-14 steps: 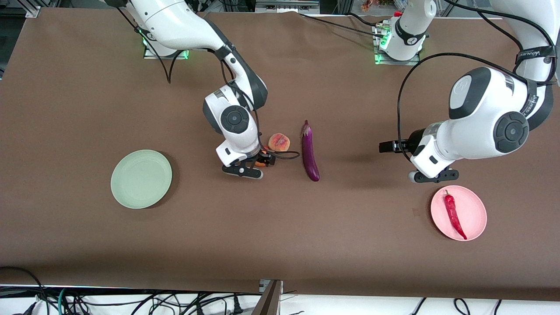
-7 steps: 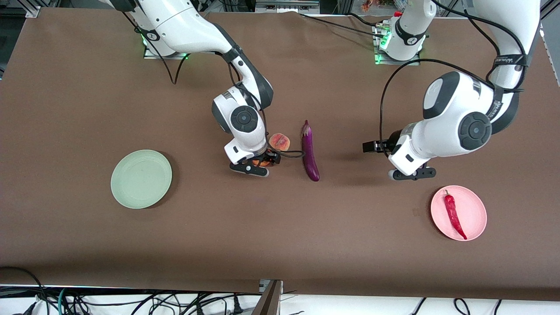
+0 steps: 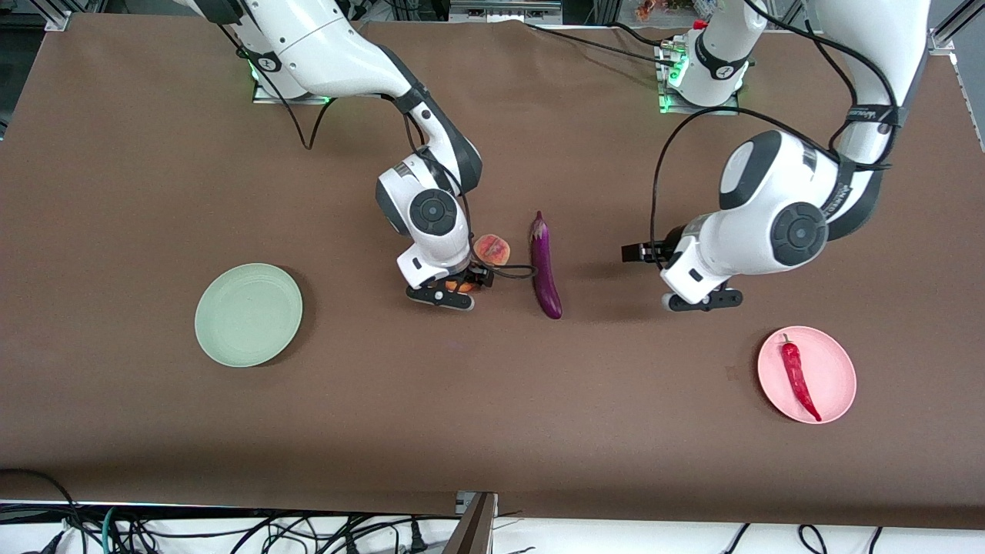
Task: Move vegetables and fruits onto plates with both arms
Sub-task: 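Carry the pomegranate to the green plate while the left gripper grasps the eggplant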
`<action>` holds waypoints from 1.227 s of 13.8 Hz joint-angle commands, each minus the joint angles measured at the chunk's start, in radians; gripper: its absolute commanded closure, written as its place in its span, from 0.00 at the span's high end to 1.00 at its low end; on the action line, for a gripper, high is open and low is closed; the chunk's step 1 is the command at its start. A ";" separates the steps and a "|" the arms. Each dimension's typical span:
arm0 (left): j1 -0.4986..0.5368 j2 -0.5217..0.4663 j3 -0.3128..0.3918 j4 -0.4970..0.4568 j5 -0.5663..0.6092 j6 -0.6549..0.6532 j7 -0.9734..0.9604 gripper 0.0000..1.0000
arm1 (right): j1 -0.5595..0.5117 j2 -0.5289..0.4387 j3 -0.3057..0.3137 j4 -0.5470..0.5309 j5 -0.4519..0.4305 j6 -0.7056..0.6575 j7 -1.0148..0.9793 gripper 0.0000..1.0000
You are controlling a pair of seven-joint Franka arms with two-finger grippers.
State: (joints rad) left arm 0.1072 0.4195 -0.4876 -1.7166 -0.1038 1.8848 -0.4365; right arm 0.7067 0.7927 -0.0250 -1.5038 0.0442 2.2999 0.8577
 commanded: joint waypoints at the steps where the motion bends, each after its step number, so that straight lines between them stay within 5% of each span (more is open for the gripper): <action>1: -0.032 -0.010 -0.002 -0.079 -0.020 0.130 -0.063 1.00 | 0.008 0.007 -0.001 0.013 0.017 -0.036 0.000 1.00; 2: -0.056 -0.004 -0.002 -0.101 -0.020 0.184 -0.094 1.00 | 0.008 0.007 -0.001 0.013 0.017 -0.046 0.000 0.97; 4: -0.080 -0.001 -0.002 -0.136 -0.016 0.252 -0.131 1.00 | 0.007 0.005 0.000 0.013 0.017 -0.053 -0.002 0.52; 9: -0.164 0.083 0.001 -0.136 -0.008 0.399 -0.238 1.00 | -0.021 -0.019 -0.004 0.016 0.017 -0.106 -0.058 0.41; 15: -0.258 0.249 0.009 -0.123 0.194 0.534 -0.434 0.98 | -0.329 -0.102 -0.003 0.154 0.115 -0.463 -0.564 0.41; 17: -0.268 0.281 0.007 -0.120 0.234 0.553 -0.465 0.80 | -0.378 -0.102 -0.035 0.152 0.053 -0.474 -0.681 0.42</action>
State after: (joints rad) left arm -0.1455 0.6742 -0.4866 -1.8578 0.0840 2.4245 -0.8610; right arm 0.3585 0.6794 -0.0512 -1.3566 0.1342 1.8464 0.2666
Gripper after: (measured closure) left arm 0.070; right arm 0.150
